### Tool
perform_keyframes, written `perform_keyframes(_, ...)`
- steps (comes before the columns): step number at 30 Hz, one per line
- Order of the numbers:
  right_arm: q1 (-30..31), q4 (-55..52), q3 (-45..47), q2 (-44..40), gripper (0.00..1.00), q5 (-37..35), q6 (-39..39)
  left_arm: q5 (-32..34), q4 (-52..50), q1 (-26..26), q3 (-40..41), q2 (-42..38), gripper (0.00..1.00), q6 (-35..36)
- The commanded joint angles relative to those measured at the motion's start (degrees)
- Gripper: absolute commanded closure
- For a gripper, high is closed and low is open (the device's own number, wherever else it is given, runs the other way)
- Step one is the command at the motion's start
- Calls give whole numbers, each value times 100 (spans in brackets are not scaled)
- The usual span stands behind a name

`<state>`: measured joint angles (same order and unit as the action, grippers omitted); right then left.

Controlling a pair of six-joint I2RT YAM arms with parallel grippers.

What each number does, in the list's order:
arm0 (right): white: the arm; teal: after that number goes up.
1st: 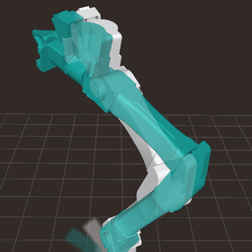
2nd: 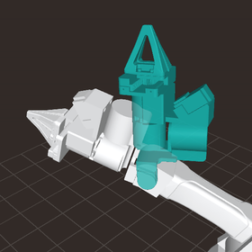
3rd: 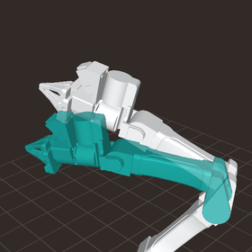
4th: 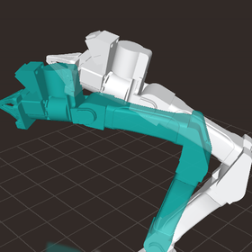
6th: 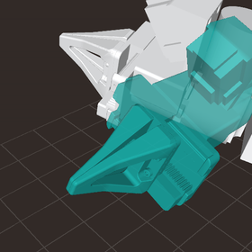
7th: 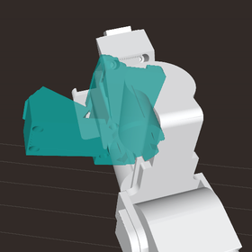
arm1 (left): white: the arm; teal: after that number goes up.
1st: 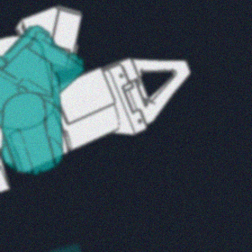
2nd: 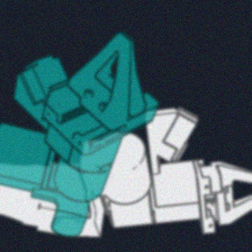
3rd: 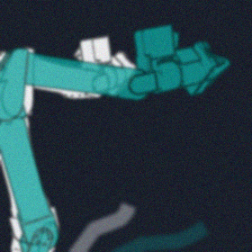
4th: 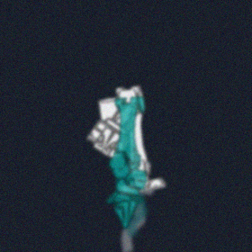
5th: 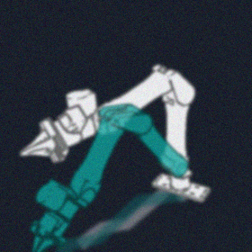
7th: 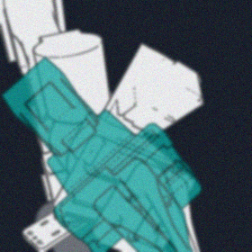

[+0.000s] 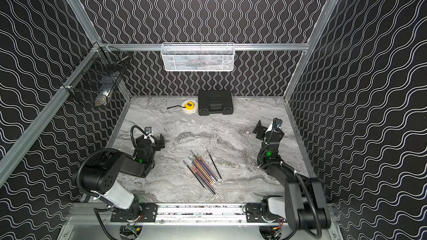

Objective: Remove the protective cover of the pencils
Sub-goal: Pick up the pencil from the center of the board.

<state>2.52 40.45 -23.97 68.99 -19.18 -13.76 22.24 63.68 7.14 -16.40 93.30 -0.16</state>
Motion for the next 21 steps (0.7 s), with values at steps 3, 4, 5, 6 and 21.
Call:
perform_keyframes(3,-159,-2980,-1182,-873,0,1290,-881,29,504,7,83,-106,0,44)
perform_keyframes(4,-156,-3072,-1200,-975,0,1223,-1021,518,-19,122,-40,-506,0,32)
perform_keyframes(5,-156,-3046,-1094,-1104,0,1084,-1209,703,-1121,201,-313,-1185,0,-33)
perform_keyframes(6,-157,-2897,-890,-1254,0,1008,-1340,525,-2159,205,-557,-1811,0,-239)
perform_keyframes(21,202,-4576,-2077,-1095,0,2677,-2123,1484,-10584,158,-3948,-3105,0,-5059)
